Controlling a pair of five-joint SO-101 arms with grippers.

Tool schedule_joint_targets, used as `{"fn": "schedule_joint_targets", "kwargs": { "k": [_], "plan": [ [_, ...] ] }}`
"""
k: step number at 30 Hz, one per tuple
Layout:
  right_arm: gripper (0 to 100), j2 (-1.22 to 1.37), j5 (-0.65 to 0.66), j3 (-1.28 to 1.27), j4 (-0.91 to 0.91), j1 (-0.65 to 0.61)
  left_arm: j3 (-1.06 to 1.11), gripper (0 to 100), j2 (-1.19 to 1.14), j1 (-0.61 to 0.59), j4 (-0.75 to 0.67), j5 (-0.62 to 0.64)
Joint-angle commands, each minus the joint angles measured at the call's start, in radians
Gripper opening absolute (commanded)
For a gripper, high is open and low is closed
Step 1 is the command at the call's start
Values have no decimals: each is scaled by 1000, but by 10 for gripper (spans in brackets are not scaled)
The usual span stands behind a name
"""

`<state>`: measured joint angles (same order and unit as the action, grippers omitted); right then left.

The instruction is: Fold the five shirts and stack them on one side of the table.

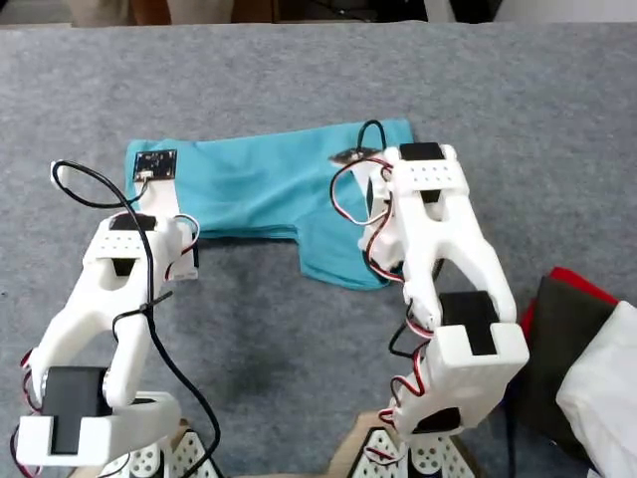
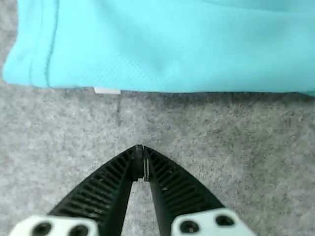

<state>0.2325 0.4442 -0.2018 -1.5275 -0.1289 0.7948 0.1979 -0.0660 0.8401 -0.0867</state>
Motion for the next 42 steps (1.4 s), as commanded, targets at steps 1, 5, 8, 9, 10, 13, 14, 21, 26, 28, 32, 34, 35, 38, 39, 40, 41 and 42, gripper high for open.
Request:
{"fn": "schedule_joint_targets", "kwargs": {
  "k": [1,5,8,9,10,13,14,21,26,28,32,34,35,38,39,40,41,42],
  "plan": [
    [5,-74,11,44,-14,15,2,19,30,11,-12,9],
    [5,-110,31,27,-31,41,2,19,30,11,-12,9],
    [5,-107,37,-41,21,110,2,19,30,11,-12,9],
    [5,-107,37,-67,34,119,2,19,30,11,-14,9],
    [5,-107,37,-90,35,122,2,19,30,11,-14,9],
    [5,-107,49,-133,52,122,2,19,30,11,-14,9],
    [8,-104,57,-136,64,124,3,19,30,11,-14,9],
    [190,-108,74,-122,86,128,3,19,30,11,-14,9],
    [215,-142,121,41,41,130,-9,19,38,18,-11,-25],
    [116,-145,120,182,37,125,-34,19,39,17,-2,-32],
    [28,5,124,479,18,102,-167,19,27,-35,2,-38],
    [16,134,118,638,-11,76,-284,19,12,-77,9,-38],
    [11,205,107,725,-28,61,-342,19,-4,-92,15,-38],
    [9,418,106,955,-40,44,-483,19,-99,-107,29,-46],
    [9,489,106,1035,-43,42,-529,19,-147,-107,29,-74],
    [9,559,106,1112,-46,42,-577,19,-202,-107,31,-110],
    [9,624,106,1191,-58,41,-631,19,-257,-107,37,-143],
    [9,687,106,1271,-69,41,-680,19,-315,-109,37,-169]
  ]
}}
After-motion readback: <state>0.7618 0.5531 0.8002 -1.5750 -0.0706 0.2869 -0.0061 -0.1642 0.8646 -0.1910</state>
